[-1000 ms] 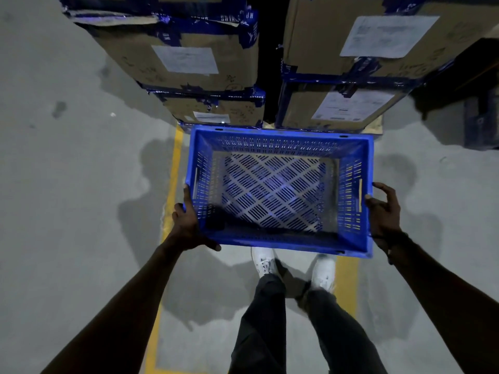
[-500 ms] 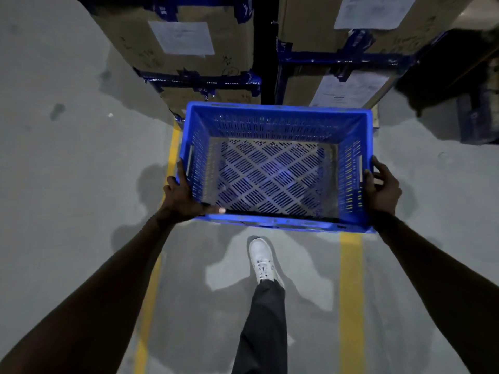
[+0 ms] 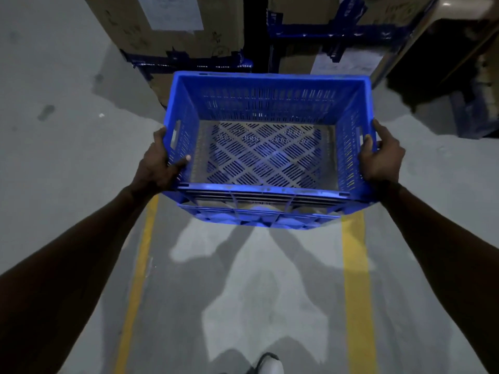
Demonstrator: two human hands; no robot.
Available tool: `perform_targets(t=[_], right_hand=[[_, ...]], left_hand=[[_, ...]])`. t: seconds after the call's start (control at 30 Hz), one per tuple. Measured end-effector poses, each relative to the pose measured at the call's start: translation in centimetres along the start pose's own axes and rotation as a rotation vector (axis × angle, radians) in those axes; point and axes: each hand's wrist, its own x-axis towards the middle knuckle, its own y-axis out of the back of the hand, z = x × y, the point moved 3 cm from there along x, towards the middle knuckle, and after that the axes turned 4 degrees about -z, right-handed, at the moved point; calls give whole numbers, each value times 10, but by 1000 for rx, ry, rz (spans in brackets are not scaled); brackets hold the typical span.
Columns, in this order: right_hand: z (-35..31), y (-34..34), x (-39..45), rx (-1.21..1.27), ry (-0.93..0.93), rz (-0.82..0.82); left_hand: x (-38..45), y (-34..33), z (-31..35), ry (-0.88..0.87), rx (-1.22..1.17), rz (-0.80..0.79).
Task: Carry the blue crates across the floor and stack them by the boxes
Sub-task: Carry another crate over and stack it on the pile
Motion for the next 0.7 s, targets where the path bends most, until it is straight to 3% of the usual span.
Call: perform_targets(t=[0.1, 0.33, 0.7], right_hand=[[4, -2, 2, -2, 2, -16], [5, -3, 2, 0, 4, -67], [-11, 2, -12, -120, 34, -126]], left_hand=[[6, -3, -7, 32, 2, 40], [9, -2, -13, -86, 36, 81], [3, 0, -7, -41, 77, 96]])
